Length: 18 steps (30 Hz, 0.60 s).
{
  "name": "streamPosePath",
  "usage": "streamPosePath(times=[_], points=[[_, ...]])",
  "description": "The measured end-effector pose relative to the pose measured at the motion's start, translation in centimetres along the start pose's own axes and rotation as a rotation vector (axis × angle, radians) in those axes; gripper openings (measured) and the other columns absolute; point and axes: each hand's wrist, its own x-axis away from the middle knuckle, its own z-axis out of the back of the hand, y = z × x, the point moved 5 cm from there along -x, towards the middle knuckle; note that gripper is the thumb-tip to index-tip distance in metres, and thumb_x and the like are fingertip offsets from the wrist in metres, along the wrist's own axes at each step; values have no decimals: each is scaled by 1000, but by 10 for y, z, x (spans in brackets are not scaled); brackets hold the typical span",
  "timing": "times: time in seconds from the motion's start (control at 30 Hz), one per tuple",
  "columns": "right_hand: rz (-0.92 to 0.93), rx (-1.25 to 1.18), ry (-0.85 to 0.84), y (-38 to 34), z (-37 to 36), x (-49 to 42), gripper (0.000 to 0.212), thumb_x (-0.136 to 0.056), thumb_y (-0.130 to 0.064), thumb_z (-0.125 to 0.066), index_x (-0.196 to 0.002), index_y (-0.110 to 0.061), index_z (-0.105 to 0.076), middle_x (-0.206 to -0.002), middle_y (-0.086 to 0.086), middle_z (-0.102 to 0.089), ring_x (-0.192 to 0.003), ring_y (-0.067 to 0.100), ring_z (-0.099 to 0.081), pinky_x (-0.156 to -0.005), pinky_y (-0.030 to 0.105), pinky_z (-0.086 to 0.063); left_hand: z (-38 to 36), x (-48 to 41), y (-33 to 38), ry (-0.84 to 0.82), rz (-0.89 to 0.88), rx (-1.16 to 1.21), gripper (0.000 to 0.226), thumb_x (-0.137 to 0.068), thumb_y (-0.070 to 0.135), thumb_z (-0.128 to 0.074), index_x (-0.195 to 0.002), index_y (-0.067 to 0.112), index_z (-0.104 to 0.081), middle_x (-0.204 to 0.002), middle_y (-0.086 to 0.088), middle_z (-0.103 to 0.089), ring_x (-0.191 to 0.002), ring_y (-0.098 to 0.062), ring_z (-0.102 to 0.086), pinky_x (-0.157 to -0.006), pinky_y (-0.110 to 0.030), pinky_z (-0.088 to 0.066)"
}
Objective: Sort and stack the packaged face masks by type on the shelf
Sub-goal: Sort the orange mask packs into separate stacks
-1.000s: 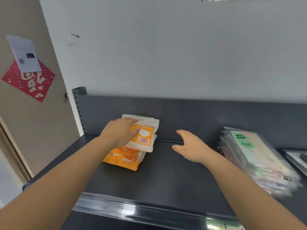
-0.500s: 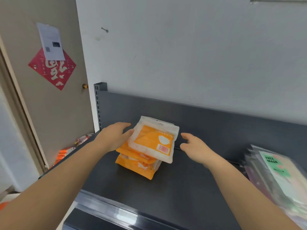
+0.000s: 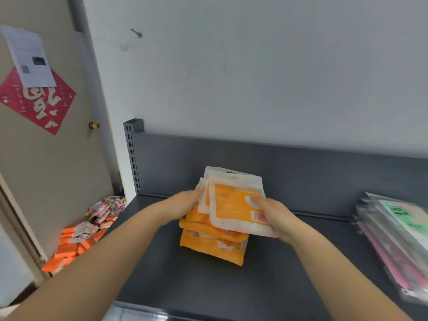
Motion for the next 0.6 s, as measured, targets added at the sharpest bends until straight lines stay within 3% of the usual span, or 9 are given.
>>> streamPosePath(times=[0.07,0.17,0.23,0.33,0.47,0.6], points=[[-24,-77,0,4,-9,-2,37,-94,-43,-59,-121,-18,-60,-108,5,-75,-97,25,-73,-90,46,-57,-4,-4,3,-42,-24,87,51,-99,63,-25,-114,34,-64,-111,8,-70,-101,-9,-67,-83,-26,-52],[-25,-163,20,6,-18,-1,34,-94,-39,-62,-120,-17,-60,-108,8,-74,-96,29,-72,-87,50,-58,-5,-10,8,-82,-73,154,45,-102,55,-32,-119,29,-63,-118,4,-70,-108,-16,-67,-96,-34,-51],[-2,-237,43,7,-18,-1,33,-93,-36,-64,-120,-16,-59,-108,9,-75,-96,30,-73,-86,52,-58,-5,-12,13,-70,-100,181,36,-102,45,-41,-119,23,-64,-111,3,-72,-101,-15,-69,-87,-32,-55],[51,-314,58,3,-20,3,31,-93,-33,-65,-119,-18,-59,-109,8,-75,-97,29,-73,-86,53,-58,-1,-15,20,-21,-156,231,14,-101,31,-49,-98,26,-62,-100,3,-72,-91,-14,-69,-74,-28,-55],[97,-362,73,-1,-22,7,28,-94,-31,-64,-119,-19,-59,-109,6,-75,-96,27,-74,-84,52,-59,1,-18,24,-26,-190,271,13,-101,29,-50,-103,28,-63,-101,3,-73,-92,-15,-70,-74,-30,-55],[83,-340,87,-1,-25,5,29,-95,-29,-63,-122,-18,-59,-110,6,-74,-97,27,-73,-86,53,-58,0,-18,16,-68,-108,358,28,-99,31,-52,-123,20,-60,-114,-3,-73,-105,-26,-69,-96,-51,-53]])
